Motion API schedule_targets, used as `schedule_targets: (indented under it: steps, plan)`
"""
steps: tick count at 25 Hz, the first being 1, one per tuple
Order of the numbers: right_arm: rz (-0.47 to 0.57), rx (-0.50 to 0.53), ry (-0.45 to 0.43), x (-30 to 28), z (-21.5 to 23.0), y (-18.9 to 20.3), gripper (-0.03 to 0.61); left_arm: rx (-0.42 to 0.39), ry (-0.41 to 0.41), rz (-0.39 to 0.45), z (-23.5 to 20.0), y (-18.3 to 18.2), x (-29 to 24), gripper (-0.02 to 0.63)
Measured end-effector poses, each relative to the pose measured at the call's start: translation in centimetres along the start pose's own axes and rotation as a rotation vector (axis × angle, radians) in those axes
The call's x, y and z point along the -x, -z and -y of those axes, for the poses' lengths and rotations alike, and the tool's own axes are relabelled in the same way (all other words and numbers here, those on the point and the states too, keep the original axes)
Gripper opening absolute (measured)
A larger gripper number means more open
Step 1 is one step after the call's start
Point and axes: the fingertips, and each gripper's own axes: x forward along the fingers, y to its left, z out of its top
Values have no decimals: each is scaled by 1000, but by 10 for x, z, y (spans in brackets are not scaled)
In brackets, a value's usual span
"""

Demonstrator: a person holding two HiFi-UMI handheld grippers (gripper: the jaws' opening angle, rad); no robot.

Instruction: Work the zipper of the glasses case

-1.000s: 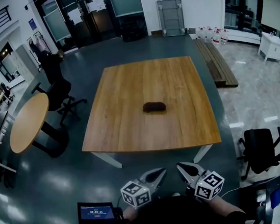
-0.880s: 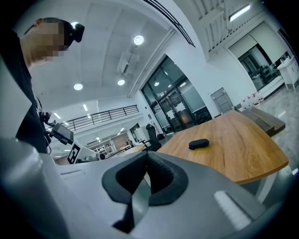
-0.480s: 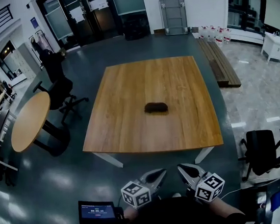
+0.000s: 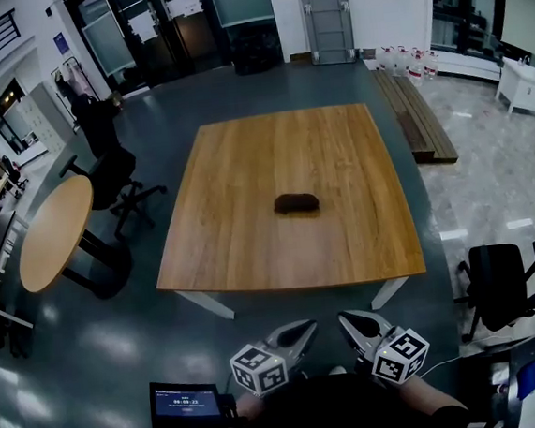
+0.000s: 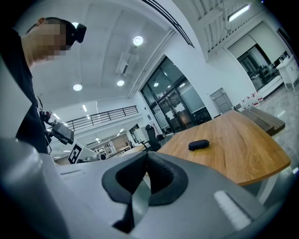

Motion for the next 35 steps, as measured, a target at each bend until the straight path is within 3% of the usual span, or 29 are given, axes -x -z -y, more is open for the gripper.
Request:
schedule_targets:
  steps: [14, 19, 24, 35]
  plan:
    - [19, 50, -3, 6, -7, -11, 5, -26, 15, 10, 8, -5, -2, -2]
    - [57, 86, 13, 4, 3, -34, 5, -63, 41, 21, 5, -22, -20, -2]
    - [30, 63, 31, 14, -2, -33, 5, -24, 34, -2, 17, -16, -18, -2]
    - [32, 105, 26, 4, -13, -46, 5, -37, 45, -3, 17, -32, -15, -2]
